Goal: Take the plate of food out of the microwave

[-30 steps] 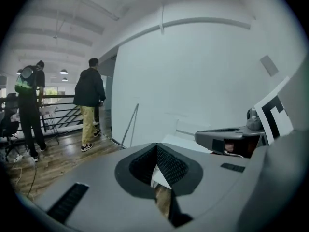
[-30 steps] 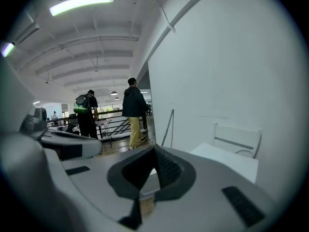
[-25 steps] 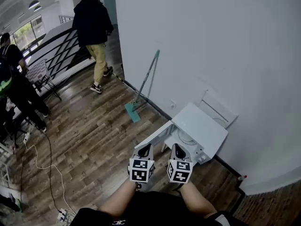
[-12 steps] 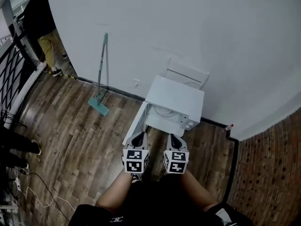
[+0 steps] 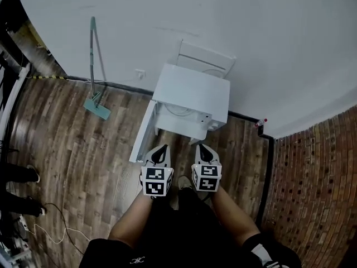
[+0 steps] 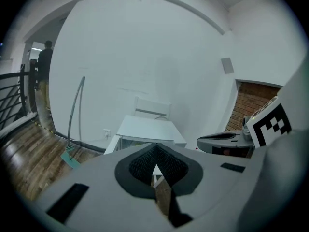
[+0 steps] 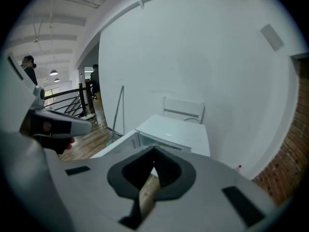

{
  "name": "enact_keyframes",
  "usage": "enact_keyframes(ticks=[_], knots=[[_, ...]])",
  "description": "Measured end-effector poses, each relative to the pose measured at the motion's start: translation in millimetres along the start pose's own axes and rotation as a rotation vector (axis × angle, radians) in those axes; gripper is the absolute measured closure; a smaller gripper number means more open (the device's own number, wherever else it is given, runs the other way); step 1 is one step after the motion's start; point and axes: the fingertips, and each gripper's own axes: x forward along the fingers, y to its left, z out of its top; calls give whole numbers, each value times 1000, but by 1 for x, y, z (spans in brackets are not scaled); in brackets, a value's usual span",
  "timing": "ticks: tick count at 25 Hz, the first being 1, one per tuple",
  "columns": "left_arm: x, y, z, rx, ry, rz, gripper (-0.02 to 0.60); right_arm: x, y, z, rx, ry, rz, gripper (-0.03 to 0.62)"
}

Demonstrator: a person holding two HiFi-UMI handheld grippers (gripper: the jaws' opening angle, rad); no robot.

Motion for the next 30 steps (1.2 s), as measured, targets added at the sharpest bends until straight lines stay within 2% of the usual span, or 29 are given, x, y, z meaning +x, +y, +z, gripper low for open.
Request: enact_keyframes(ticks=[7, 10, 15, 22, 24, 27, 30], knots=[[61, 25, -55, 12, 45, 8, 583, 85, 8, -51, -122, 84, 57, 580], [90, 46, -77, -2, 35, 28, 583, 136, 14, -73, -213, 77, 87, 580], [126, 80, -120, -79, 26, 79, 583, 204, 13, -110, -364, 80, 147, 580], [158, 110, -172, -90, 54, 111, 583, 303, 16, -127, -539, 60, 198, 575], [162, 112, -183, -86, 62, 112, 582, 327, 18, -133, -585, 79, 219, 486], [167, 114, -198, -92, 78, 115, 582, 357, 21, -143, -679, 106, 240, 424], [166, 115, -212, -105, 94, 117, 583, 380, 27, -154, -797, 138, 268, 333]])
